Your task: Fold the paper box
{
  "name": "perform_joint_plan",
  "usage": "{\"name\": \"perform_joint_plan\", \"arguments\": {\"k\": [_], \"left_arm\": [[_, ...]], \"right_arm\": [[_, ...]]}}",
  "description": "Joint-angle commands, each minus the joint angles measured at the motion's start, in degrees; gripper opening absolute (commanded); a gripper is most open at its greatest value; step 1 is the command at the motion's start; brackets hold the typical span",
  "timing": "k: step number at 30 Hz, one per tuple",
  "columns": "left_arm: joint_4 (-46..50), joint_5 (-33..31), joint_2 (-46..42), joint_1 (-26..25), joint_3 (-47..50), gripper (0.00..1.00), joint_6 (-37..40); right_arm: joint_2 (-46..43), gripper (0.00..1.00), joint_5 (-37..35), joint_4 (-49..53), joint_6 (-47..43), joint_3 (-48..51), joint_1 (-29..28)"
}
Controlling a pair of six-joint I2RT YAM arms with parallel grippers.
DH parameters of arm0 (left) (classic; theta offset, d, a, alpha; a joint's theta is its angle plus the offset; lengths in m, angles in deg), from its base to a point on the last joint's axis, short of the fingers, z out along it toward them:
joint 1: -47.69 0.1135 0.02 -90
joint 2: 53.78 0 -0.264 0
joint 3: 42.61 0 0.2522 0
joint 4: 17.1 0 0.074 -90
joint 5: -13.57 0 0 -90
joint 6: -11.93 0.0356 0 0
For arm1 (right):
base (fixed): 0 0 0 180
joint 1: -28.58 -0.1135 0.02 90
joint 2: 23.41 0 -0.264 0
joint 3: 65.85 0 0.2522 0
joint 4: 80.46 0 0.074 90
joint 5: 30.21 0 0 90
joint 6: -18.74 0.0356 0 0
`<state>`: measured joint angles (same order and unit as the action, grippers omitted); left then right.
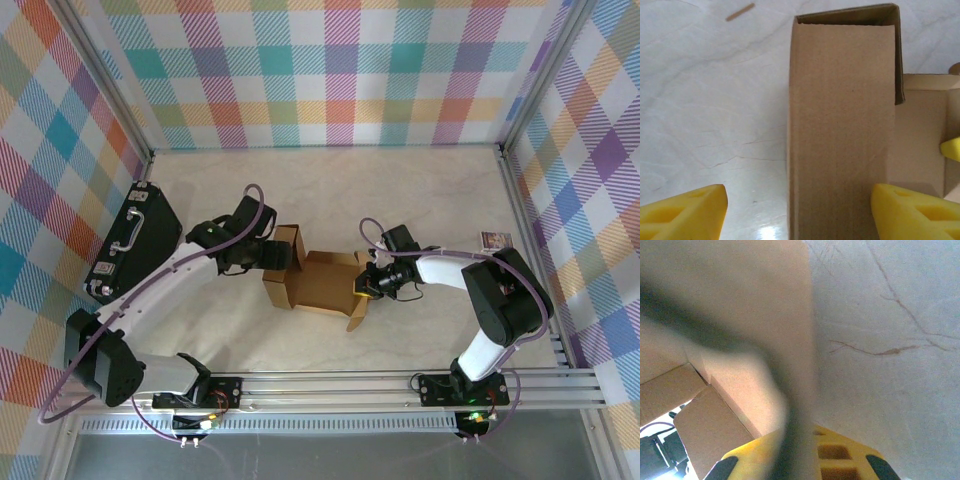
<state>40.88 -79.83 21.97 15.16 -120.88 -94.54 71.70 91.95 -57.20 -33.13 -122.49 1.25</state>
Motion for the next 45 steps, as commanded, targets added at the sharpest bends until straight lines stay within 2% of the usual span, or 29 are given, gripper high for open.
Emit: {"name": "perform_joint_plan", "arguments": {"k": [1, 6, 18, 26, 36, 45], "left_arm": [[-2.86, 3.57, 1.02, 0.28, 1.53, 0.73, -0.04], [-3.75, 5.26, 2.11, 0.28, 2.20, 0.68, -0.25], [-4.50, 3.84, 3.73, 0.36, 2.90, 0.67, -0.41], [-5.22, 6.05, 4.37, 0.36, 3.43, 0.65, -0.41], [-5.15, 7.90, 6.74, 0.37, 2.99, 0.64, 0.10], [-6.03, 8.13, 4.69, 0.37, 3.64, 0.64, 0.31]], "right_arm": [[-0.43, 0.07, 0.62, 2.02, -0.43, -1.58, -0.27], [-1.54, 0.07, 0.38, 3.45, -0.55, -2.73, -0.61], [-4.69, 0.07, -1.78, 12.09, -2.60, -10.85, -3.91], [-4.41, 0.07, -3.12, 15.26, -2.59, -17.05, -4.79], [-0.15, 0.07, -3.65, 15.96, -1.94, -23.28, -5.28], [3.45, 0.07, -3.04, 17.43, -3.96, -25.02, -5.27]]}}
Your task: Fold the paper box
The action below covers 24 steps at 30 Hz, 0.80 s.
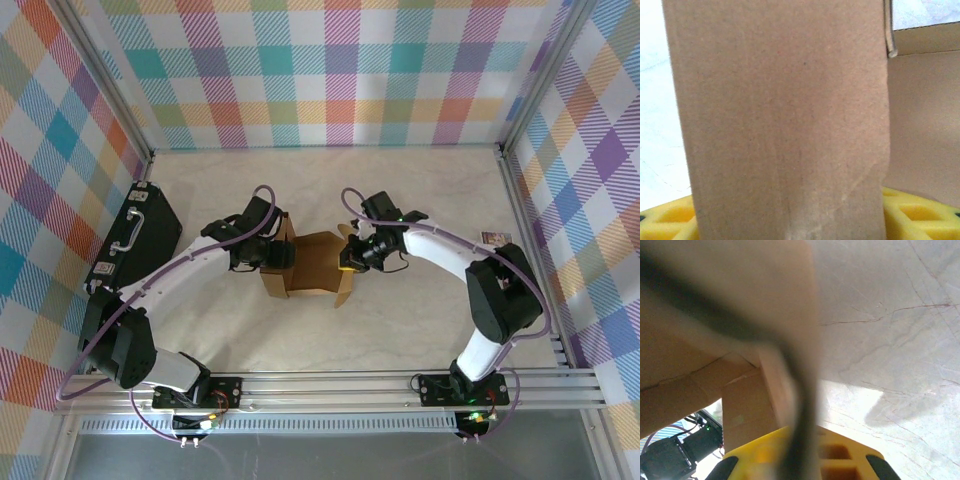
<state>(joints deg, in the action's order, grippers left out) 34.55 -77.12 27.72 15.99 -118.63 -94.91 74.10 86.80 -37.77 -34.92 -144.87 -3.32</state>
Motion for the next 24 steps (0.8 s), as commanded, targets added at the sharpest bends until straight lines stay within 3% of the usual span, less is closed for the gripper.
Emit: {"name": "perform_joint_plan", "arguments": {"k": [1, 6, 10, 22, 24], "left_arm": [[0.19, 5.73, -1.39, -0.45, 1.44, 0.64, 0.70], [-1.28, 7.32, -2.73, -0.44, 1.80, 0.74, 0.92], [-1.55, 4.80, -3.87, 0.18, 1.18, 0.80, 0.32], [-6.46, 8.71, -3.49, 7.02, 1.78, 0.82, -1.45], [-7.62, 9.36, -3.39, 7.50, 2.32, 0.77, -1.55]], "right_arm": [[1.15, 0.07, 2.09, -1.66, -2.47, -2.83, -0.71], [2.13, 0.07, 2.15, -0.11, -3.99, -4.38, -0.75], [3.92, 0.07, 2.15, 1.31, -5.53, -5.59, -0.62], [5.00, 0.06, 2.61, 1.57, -7.08, -4.97, -0.54], [5.20, 0.06, 2.57, 1.77, -7.31, -5.06, -0.53]]}}
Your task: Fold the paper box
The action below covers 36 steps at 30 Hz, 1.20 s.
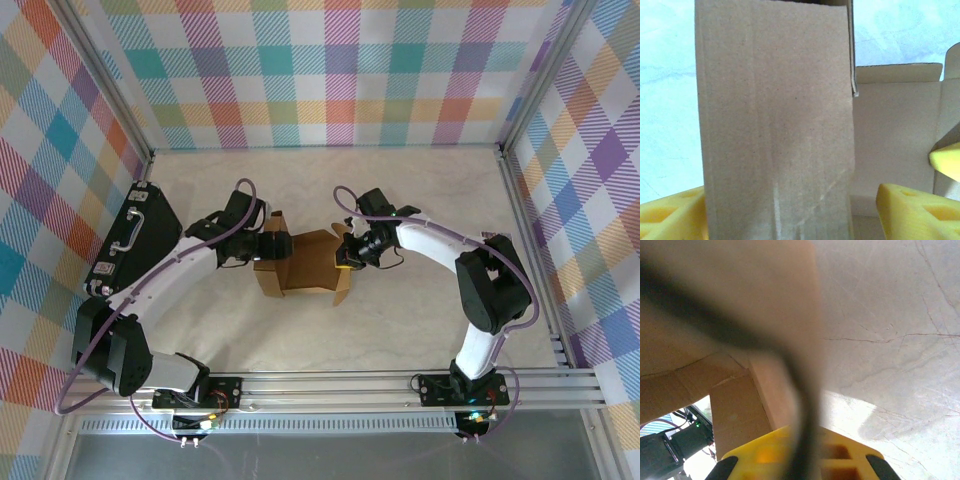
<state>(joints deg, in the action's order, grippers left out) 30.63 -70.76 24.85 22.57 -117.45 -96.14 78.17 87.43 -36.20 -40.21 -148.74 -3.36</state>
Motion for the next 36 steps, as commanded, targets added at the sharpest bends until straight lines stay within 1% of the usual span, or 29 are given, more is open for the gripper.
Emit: {"name": "perform_joint_plan", "arguments": {"k": [1, 4, 6, 8, 10, 12, 13, 16, 21, 25, 30, 36], "left_arm": [[-5.10, 3.79, -0.61, 1.00, 1.83, 0.76, -0.43], [-6.55, 6.53, 0.45, 0.98, 2.25, 0.71, -0.11], [-5.48, 5.76, 2.07, 1.03, 1.40, 0.64, 0.36], [-4.42, 4.26, 3.19, 1.05, 0.97, 0.62, 1.05], [-3.82, 4.06, 3.63, 1.10, 0.70, 0.55, 1.94], [-3.66, 3.81, 3.85, 1.03, 0.70, 0.53, 2.24], [-3.64, 4.17, 3.94, 1.05, 0.57, 0.50, 2.43], [-2.91, 6.79, 5.32, 0.99, -0.70, 0.49, 3.01], [-1.95, 7.48, 5.63, 1.04, -1.28, 0.48, 3.73], [-0.43, 10.87, 5.89, 1.00, -2.00, 0.47, 4.35], [-5.25, 16.74, 3.08, 1.03, 1.10, 0.46, 3.19], [-9.57, 24.04, 2.29, 0.35, 2.83, 0.45, 0.71]], "right_arm": [[1.21, 0.06, 2.07, 0.19, -2.01, -1.28, -0.49], [1.79, 0.06, 2.24, 0.50, -2.41, -1.91, -0.48], [2.15, 0.06, 2.24, 1.35, -2.92, -2.95, -0.41], [2.31, 0.06, 2.20, 2.25, -3.52, -4.04, -0.45], [2.37, 0.07, 2.11, 3.29, -4.25, -5.06, -0.48], [2.72, 0.07, 1.89, 4.19, -4.85, -6.22, -0.40], [3.04, 0.06, 1.74, 4.75, -4.96, -6.98, -0.31], [3.73, 0.06, 2.13, 5.72, -5.19, -9.10, -0.24], [5.08, 0.07, 3.13, 7.26, -5.56, -12.61, 0.05], [5.07, 0.07, 3.11, 11.07, -7.79, -15.33, 0.47], [3.06, 0.07, 2.34, 15.14, -11.50, -16.63, 1.31], [0.52, 0.07, 2.27, 17.99, -14.52, -17.29, 1.44]]}}
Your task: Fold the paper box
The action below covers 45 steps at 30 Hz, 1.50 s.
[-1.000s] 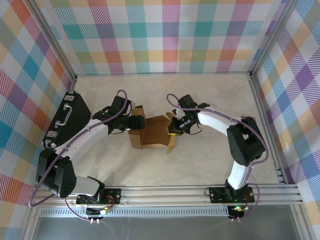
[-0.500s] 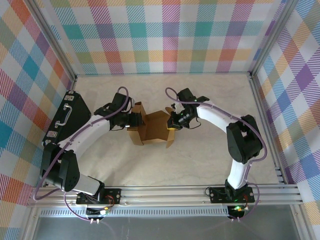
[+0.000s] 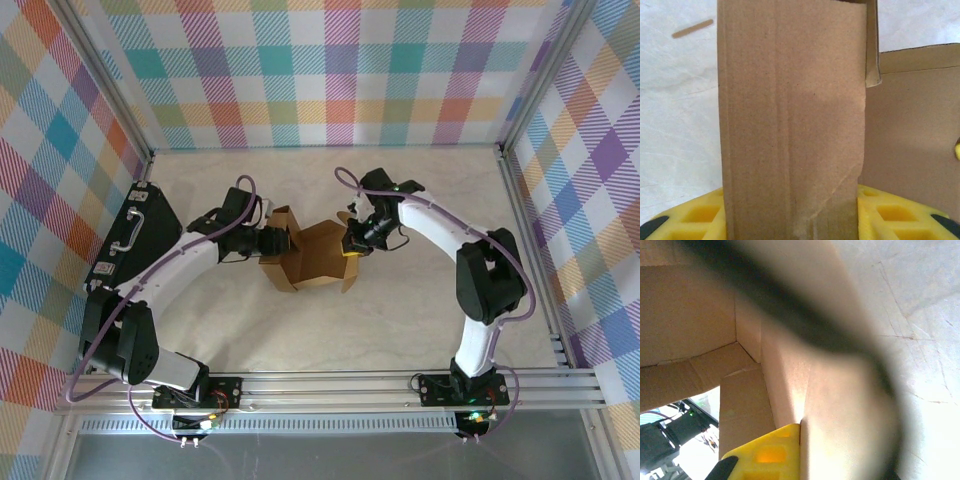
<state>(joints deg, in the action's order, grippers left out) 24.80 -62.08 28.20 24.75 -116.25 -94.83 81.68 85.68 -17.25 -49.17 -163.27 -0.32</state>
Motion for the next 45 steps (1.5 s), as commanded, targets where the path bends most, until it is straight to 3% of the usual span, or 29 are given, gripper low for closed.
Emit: {"name": "perform_joint_plan", "arguments": {"k": [1, 11, 16, 25, 33, 39, 45], "left_arm": [[-4.92, 16.36, -1.19, -2.10, 2.46, 0.45, -1.19], [-11.72, 16.54, -1.56, -4.83, 9.40, 0.46, -5.81], [-19.54, 16.00, 0.33, -7.39, 12.93, 0.48, -10.28], [-22.86, 14.77, 1.50, -8.87, 15.27, 0.50, -11.90], [-24.25, 13.95, 0.56, -9.85, 17.89, 0.50, -11.34], [-17.18, 12.06, -1.36, -9.83, 13.71, 0.49, -5.24], [-4.84, 10.25, -1.65, -9.91, 6.69, 0.48, 3.19]], "right_arm": [[-3.57, 0.07, 3.33, -0.35, -6.22, -2.85, -1.59], [-5.37, 0.08, 0.77, 4.59, -10.74, -4.93, -1.59], [-4.19, 0.09, -0.72, 8.11, -13.39, -7.69, -1.59], [0.17, 0.09, -8.26, 17.57, -19.45, -16.28, -1.52], [1.19, 0.09, -10.83, 19.41, -20.64, -17.69, -1.02], [-1.27, 0.19, -11.13, 16.48, -19.26, -12.51, 0.04], [-9.67, 0.48, -12.21, 7.43, -18.78, -1.85, 2.20]]}}
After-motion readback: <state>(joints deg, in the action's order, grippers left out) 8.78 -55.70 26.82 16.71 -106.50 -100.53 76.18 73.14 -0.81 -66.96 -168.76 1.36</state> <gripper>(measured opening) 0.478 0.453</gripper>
